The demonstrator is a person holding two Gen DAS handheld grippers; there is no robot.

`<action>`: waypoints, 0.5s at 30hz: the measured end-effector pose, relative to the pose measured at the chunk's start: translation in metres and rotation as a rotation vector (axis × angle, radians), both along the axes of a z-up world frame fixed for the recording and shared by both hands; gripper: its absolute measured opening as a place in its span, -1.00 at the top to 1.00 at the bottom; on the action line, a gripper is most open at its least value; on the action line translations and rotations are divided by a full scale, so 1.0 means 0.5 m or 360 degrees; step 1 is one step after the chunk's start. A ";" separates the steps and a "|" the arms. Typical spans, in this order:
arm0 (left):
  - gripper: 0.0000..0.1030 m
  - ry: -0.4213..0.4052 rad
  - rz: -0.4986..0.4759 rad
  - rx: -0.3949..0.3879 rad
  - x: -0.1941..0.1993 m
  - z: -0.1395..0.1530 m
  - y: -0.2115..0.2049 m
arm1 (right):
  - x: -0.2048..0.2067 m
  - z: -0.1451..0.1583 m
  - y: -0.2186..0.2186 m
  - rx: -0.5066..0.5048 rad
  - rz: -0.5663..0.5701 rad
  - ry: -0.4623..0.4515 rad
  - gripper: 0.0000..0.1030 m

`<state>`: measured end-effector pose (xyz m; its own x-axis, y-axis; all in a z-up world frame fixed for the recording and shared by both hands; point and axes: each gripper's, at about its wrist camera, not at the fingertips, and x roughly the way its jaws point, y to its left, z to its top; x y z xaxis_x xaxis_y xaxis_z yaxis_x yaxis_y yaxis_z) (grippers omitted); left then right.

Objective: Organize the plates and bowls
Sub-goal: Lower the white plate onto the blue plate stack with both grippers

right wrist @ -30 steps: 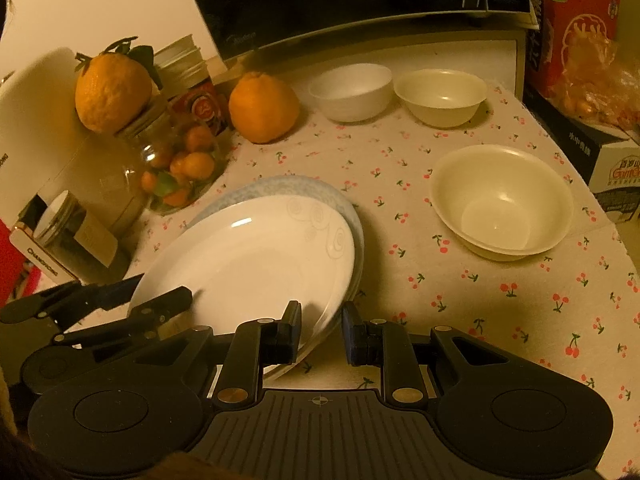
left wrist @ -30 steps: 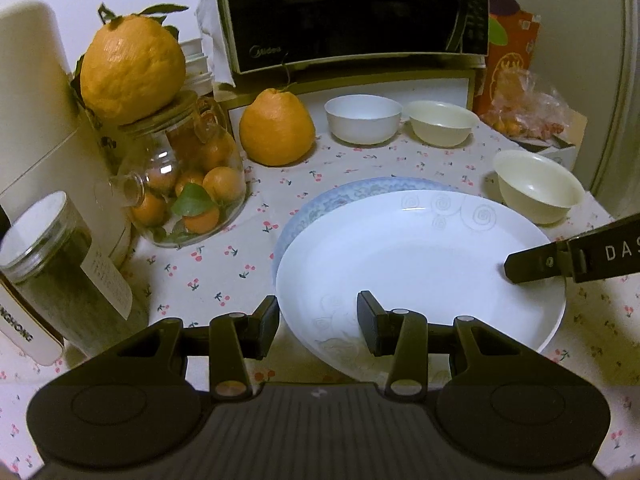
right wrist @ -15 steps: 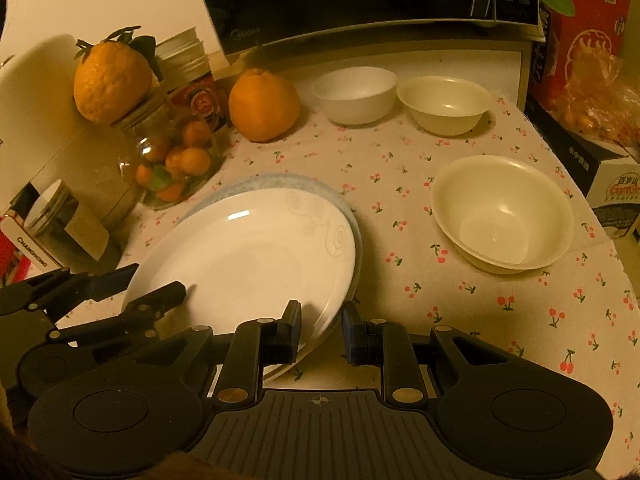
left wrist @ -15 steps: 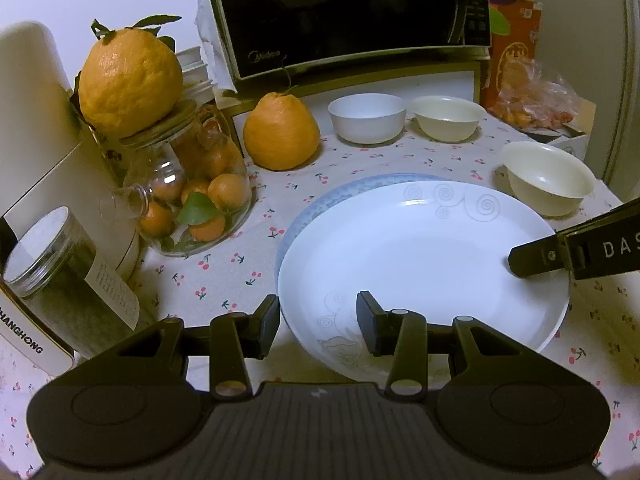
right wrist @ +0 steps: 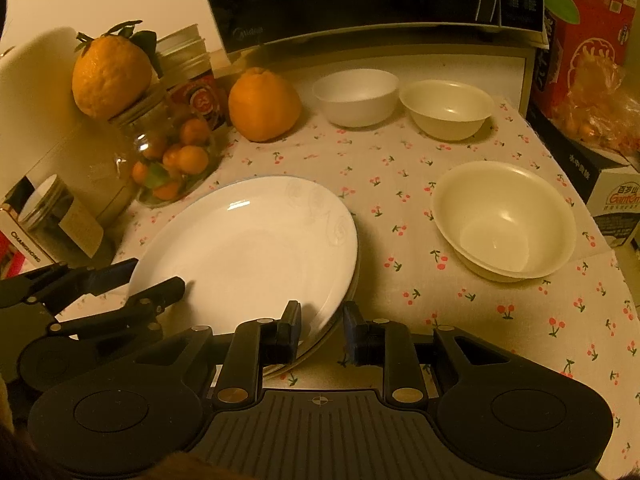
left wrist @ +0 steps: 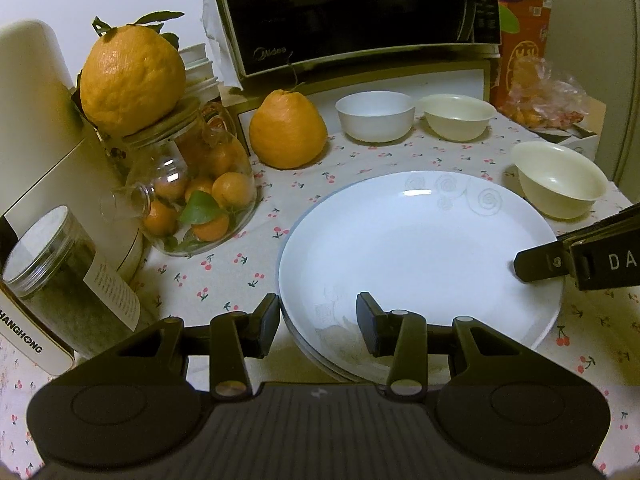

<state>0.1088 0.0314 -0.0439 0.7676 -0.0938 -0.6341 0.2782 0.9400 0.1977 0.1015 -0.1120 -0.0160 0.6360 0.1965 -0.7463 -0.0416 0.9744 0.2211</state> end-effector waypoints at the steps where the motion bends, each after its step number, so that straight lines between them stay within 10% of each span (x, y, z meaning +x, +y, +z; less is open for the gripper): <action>1: 0.24 0.0004 0.0000 0.0004 0.000 0.000 0.000 | 0.001 0.000 -0.001 0.0002 -0.0001 0.0003 0.53; 15: 0.20 0.0070 0.0030 -0.0075 0.008 0.006 0.008 | 0.004 0.003 -0.009 0.0061 -0.0011 0.0035 0.51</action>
<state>0.1127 0.0353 -0.0411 0.7408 -0.1102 -0.6626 0.2679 0.9531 0.1409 0.1037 -0.1167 -0.0145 0.6209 0.2205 -0.7523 -0.0293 0.9655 0.2588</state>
